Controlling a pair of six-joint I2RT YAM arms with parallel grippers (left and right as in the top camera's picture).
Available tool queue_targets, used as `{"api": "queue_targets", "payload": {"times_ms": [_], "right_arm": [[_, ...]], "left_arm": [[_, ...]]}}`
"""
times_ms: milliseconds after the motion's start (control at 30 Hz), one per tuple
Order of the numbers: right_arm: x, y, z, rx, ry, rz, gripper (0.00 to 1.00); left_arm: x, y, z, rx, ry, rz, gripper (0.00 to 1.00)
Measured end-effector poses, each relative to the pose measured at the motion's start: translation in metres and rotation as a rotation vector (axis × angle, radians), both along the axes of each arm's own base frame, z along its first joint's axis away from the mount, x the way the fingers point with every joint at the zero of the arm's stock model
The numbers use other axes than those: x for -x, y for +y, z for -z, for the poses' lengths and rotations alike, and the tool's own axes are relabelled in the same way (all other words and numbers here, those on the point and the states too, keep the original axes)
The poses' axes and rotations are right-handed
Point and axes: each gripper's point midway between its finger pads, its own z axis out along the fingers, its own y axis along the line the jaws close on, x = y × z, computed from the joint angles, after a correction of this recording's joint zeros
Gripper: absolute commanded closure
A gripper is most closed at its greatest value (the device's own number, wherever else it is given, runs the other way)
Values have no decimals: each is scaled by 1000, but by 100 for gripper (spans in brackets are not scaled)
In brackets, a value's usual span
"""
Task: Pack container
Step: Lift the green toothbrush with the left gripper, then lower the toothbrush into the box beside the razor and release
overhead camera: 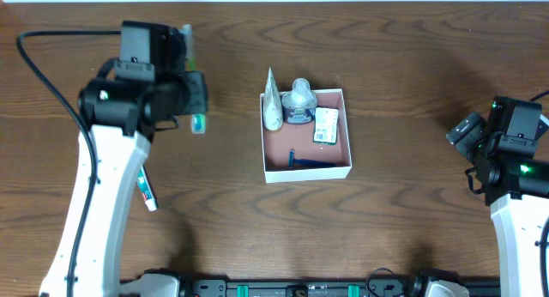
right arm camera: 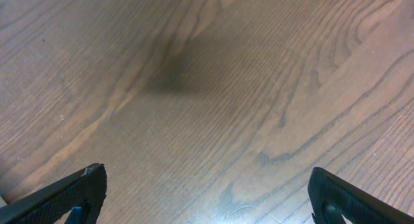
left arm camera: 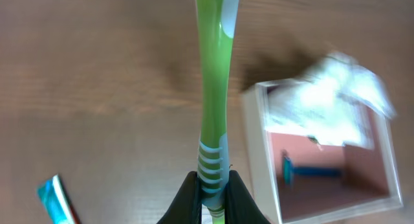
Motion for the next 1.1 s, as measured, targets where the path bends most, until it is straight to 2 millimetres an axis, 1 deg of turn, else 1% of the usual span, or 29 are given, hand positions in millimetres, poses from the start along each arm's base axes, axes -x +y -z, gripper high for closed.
{"api": "queue_targets", "payload": {"times_ms": [67, 133, 233, 333, 400, 533, 633, 800, 933, 1100], "right_arm": [[0, 0, 0, 0, 0, 0, 1], [0, 0, 0, 0, 0, 0, 1], [0, 0, 0, 0, 0, 0, 1], [0, 0, 0, 0, 0, 0, 1], [0, 0, 0, 0, 0, 0, 1], [0, 0, 0, 0, 0, 0, 1], [0, 0, 0, 0, 0, 0, 1], [0, 0, 0, 0, 0, 0, 1], [0, 0, 0, 0, 0, 0, 1], [0, 0, 0, 0, 0, 0, 1]], "left_arm": [[11, -23, -11, -23, -51, 137, 94], [25, -51, -20, -60, -107, 309, 94], [46, -86, -26, -117, -172, 537, 94], [62, -113, -25, -174, -220, 729, 94], [72, -127, -23, -207, -246, 837, 94], [85, -150, -14, -273, -282, 1022, 94], [89, -162, 0, -315, -276, 1128, 94], [85, -178, 36, -371, -215, 1258, 94], [78, -184, 72, -406, -135, 1338, 94], [72, -187, 109, -430, -45, 1384, 93]]}}
